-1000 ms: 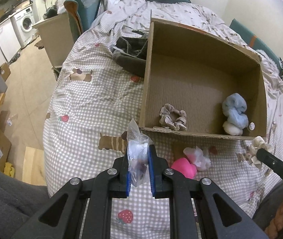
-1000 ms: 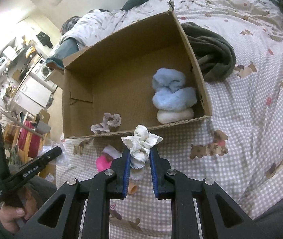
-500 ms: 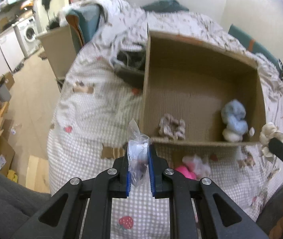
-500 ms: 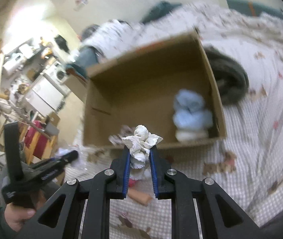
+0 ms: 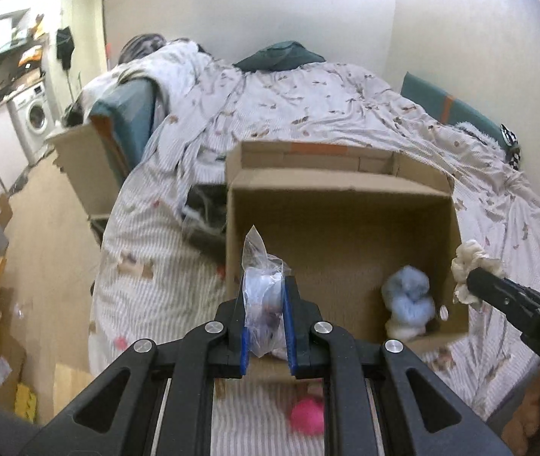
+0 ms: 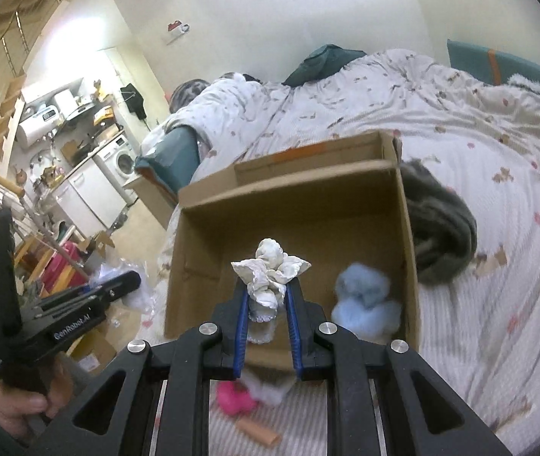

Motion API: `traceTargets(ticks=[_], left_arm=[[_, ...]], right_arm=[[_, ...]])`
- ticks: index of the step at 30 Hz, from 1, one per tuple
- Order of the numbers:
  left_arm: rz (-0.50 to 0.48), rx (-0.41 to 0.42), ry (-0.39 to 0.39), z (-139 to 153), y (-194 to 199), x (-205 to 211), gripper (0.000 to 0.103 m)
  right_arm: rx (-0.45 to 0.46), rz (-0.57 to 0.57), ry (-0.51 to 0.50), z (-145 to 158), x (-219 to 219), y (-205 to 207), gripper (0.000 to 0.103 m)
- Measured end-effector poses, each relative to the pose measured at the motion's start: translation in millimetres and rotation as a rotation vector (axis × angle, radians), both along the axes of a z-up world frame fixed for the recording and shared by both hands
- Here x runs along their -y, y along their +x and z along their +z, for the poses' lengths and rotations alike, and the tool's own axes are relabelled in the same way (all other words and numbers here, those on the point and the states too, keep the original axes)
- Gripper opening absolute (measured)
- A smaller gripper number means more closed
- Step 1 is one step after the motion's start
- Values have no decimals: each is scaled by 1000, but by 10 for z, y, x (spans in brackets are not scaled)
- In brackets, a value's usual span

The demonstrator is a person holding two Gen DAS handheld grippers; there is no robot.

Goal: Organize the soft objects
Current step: 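Lower the plastic bag and white scrunchie into the box and open both tools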

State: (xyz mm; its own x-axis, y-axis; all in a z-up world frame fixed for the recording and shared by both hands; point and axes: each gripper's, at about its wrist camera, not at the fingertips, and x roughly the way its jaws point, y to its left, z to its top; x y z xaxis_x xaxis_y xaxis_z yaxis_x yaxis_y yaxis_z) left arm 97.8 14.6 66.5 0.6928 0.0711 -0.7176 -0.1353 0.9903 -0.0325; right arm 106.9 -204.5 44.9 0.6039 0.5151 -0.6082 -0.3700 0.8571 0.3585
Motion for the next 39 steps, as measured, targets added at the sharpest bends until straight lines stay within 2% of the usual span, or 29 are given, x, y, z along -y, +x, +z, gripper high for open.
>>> traceTargets(ticks=[3, 7, 10, 15, 22, 28, 33, 34, 36, 38, 39], left_arm=[[-21, 5, 17, -6, 198, 33, 13], [-47, 2, 6, -187, 347, 58, 13], [-44, -43, -23, -416, 437, 57, 13], [-33, -85, -33, -608, 457, 75, 13], [-39, -125, -23, -698, 432, 127, 13], [-52, -120, -5, -692, 433, 176, 14], [-62, -130, 11, -714, 431, 194, 17], [-63, -132, 12, -719, 429, 195, 19], [-61, -137, 14, -722, 432, 198, 32], [-48, -129, 18, -710, 423, 192, 63], [-38, -115, 24, -694, 409, 187, 66]], right_arm=[[8, -8, -25, -25, -7, 177, 20], [-54, -40, -13, -267, 55, 316, 20], [-108, -70, -12, -416, 73, 363, 20], [-118, -58, -45, -476, 5, 393, 20], [-130, -39, -75, -546, -79, 427, 20], [-121, -26, -105, -557, -126, 401, 20], [-119, -26, -92, -537, -130, 398, 20], [-114, -24, -94, -526, -137, 396, 20], [-106, -18, -94, -506, -158, 383, 21], [-102, -14, -99, -499, -175, 380, 31], [-102, -16, -100, -497, -179, 378, 36]])
